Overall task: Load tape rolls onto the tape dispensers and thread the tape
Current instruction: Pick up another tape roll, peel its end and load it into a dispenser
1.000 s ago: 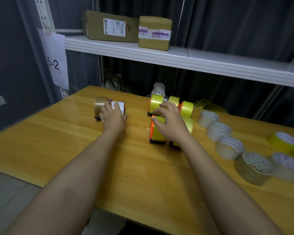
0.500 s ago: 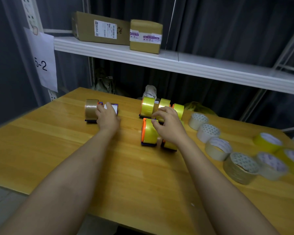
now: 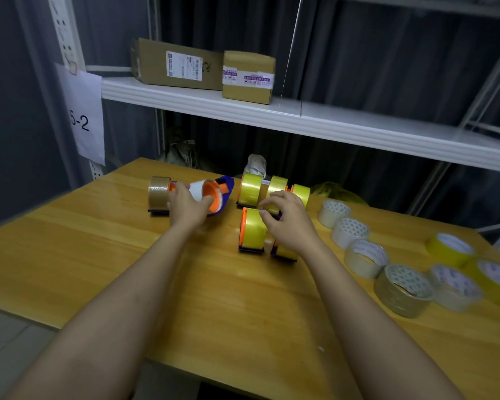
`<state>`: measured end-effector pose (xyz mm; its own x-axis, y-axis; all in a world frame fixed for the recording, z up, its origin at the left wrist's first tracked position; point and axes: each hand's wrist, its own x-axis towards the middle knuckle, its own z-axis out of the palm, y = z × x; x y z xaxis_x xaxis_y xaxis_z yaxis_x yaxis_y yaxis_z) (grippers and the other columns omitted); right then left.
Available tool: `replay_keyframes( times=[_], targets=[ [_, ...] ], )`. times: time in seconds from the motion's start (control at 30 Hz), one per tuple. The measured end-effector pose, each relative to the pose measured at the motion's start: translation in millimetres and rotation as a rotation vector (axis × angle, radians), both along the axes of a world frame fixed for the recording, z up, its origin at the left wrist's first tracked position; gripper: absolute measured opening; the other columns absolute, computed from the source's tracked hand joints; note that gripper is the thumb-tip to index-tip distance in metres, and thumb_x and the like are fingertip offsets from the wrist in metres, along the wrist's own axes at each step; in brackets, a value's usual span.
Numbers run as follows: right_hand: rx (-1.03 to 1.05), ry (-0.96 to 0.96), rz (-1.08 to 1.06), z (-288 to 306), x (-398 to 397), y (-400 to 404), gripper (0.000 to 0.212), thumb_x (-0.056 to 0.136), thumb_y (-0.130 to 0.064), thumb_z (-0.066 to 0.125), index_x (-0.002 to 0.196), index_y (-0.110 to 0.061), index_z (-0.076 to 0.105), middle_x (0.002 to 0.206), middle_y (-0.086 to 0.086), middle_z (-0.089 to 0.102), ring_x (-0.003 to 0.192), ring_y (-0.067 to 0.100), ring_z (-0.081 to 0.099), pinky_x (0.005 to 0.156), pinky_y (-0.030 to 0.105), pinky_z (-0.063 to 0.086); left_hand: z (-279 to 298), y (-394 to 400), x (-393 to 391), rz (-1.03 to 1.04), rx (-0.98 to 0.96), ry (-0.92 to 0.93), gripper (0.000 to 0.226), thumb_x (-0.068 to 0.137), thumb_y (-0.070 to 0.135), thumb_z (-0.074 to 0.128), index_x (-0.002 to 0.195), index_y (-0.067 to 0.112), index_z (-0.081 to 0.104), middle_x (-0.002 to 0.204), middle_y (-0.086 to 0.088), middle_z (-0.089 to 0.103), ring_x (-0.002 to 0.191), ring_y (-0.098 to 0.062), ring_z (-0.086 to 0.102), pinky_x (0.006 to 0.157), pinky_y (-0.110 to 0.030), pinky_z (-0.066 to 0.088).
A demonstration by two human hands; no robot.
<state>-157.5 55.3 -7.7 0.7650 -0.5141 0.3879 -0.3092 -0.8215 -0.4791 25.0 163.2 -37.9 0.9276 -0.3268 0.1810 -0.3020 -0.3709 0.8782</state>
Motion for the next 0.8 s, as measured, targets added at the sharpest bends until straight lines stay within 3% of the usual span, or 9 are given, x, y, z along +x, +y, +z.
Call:
replay_keyframes(
  times=[0.17,0.3,0.37,0.43,0.5,0.6,0.63,0.7,0.8],
  targets=[
    [-0.028,-0.061,0.009,6.9,-8.6,3.8,0.026,0.096,-0.027,0.056,0.118,-0.018,0.065,0.135,-0.002,0.047,0.132,0.013,0.032,0.097,0.016,0.02,31.8,3.7,-21.8,-0.066,-0.254,-0.068,0.055,0.085,0.024,0.063,0.134,0.015,0.039,0.136,-0.007,0.038,0.117,-0.022,0.045,0.088,-0.03,0.041],
    [-0.171,-0.229,-0.027,23.2,-19.9,10.0,0.03,0.093,-0.023,0.059,0.122,-0.015,0.063,0.134,0.004,0.048,0.131,0.019,0.033,0.105,0.022,0.025,63.7,6.0,-42.2,-0.247,-0.392,-0.126,0.047,0.086,0.018,0.063,0.13,0.015,0.047,0.124,-0.001,0.051,0.11,-0.013,0.051,0.081,-0.018,0.043],
    [-0.333,-0.356,-0.11,33.4,-28.1,13.5,0.033,0.09,-0.025,0.061,0.122,-0.015,0.062,0.125,0.007,0.053,0.121,0.021,0.037,0.098,0.032,0.036,73.6,5.3,-55.0,-0.396,-0.373,-0.161,0.044,0.084,0.017,0.064,0.127,0.017,0.053,0.121,0.002,0.057,0.112,-0.011,0.054,0.087,-0.022,0.047],
    [-0.451,-0.406,-0.18,46.4,-37.9,17.5,0.038,0.089,-0.031,0.059,0.125,-0.017,0.06,0.122,0.007,0.053,0.115,0.021,0.036,0.09,0.032,0.032,79.0,3.5,-69.1,-0.519,-0.33,-0.191,0.044,0.079,0.018,0.064,0.123,0.017,0.057,0.117,0.002,0.062,0.111,-0.011,0.057,0.095,-0.032,0.049],
    [-0.451,-0.267,-0.188,58.5,-50.1,19.0,0.047,0.091,-0.038,0.056,0.135,-0.021,0.052,0.13,0.004,0.05,0.122,0.021,0.035,0.094,0.034,0.028,80.4,1.4,-83.5,-0.641,-0.281,-0.2,0.042,0.079,0.015,0.064,0.121,0.017,0.06,0.116,0.003,0.064,0.11,-0.01,0.059,0.096,-0.035,0.05],
    [-0.34,0.109,-0.208,59.8,-72.6,6.9,0.059,0.093,-0.045,0.053,0.146,-0.026,0.036,0.14,0.001,0.048,0.132,0.023,0.035,0.106,0.04,0.027,74.1,-2.4,-105.9,-0.818,-0.182,-0.193,0.042,0.081,0.01,0.063,0.122,0.016,0.062,0.117,0.003,0.064,0.11,-0.008,0.059,0.089,-0.027,0.052],
    [-0.229,0.187,-0.181,56.6,-80.0,2.4,0.056,0.092,-0.043,0.054,0.143,-0.027,0.039,0.135,0.002,0.053,0.127,0.024,0.043,0.106,0.042,0.036,69.8,-3.5,-112.0,-0.854,-0.163,-0.187,0.04,0.082,0.008,0.062,0.121,0.016,0.063,0.117,0.003,0.064,0.11,-0.008,0.059,0.087,-0.026,0.053],
    [0.032,0.216,-0.102,45.2,-95.3,-2.6,0.038,0.093,-0.034,0.056,0.131,-0.029,0.051,0.113,0.001,0.064,0.102,0.019,0.061,0.09,0.043,0.051,58.6,-6.3,-123.8,-0.889,-0.138,-0.173,0.036,0.084,0.007,0.059,0.118,0.019,0.065,0.115,0.005,0.065,0.109,-0.006,0.059,0.086,-0.024,0.053],
    [0.076,0.162,-0.103,22.3,-110.1,-4.1,0.031,0.098,-0.027,0.048,0.128,-0.033,0.054,0.092,-0.003,0.067,0.076,0.012,0.064,0.072,0.038,0.056,42.4,-7.4,-138.4,-0.917,-0.086,-0.204,0.035,0.087,0.011,0.058,0.119,0.026,0.063,0.114,0.013,0.063,0.108,0.003,0.056,0.084,-0.012,0.047]
  ],
)
